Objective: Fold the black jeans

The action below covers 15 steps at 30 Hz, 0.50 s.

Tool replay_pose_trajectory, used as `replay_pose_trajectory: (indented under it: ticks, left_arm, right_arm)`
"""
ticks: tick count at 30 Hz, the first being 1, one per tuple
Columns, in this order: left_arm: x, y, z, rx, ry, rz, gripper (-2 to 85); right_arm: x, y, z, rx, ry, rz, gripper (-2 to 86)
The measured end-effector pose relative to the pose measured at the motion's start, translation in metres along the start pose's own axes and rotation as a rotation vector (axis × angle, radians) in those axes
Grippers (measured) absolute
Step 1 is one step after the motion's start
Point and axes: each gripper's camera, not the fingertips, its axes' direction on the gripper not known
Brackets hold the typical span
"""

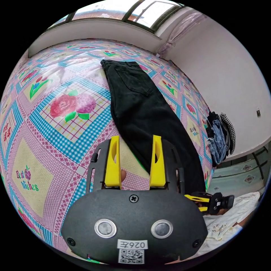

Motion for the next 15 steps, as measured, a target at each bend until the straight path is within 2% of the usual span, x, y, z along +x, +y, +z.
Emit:
replay_pose_trajectory:
  ticks: [4,11,15]
  left_arm:
    - [-0.02,-0.029,0.016,-0.1,-0.007,-0.072,2.1]
    - [-0.008,-0.039,0.002,-0.122,-0.054,0.075,-0.1]
    - [-0.025,-0.042,0.025,-0.192,-0.034,0.024,0.0]
  right_arm:
    - [-0.005,-0.005,0.001,-0.013,0.036,-0.006,1.2]
    - [0.013,-0.003,-0.034,0.092,-0.07,0.16,-1.4]
    - [0.005,-0.012,0.003,-0.008,-0.105,0.127,-0.5]
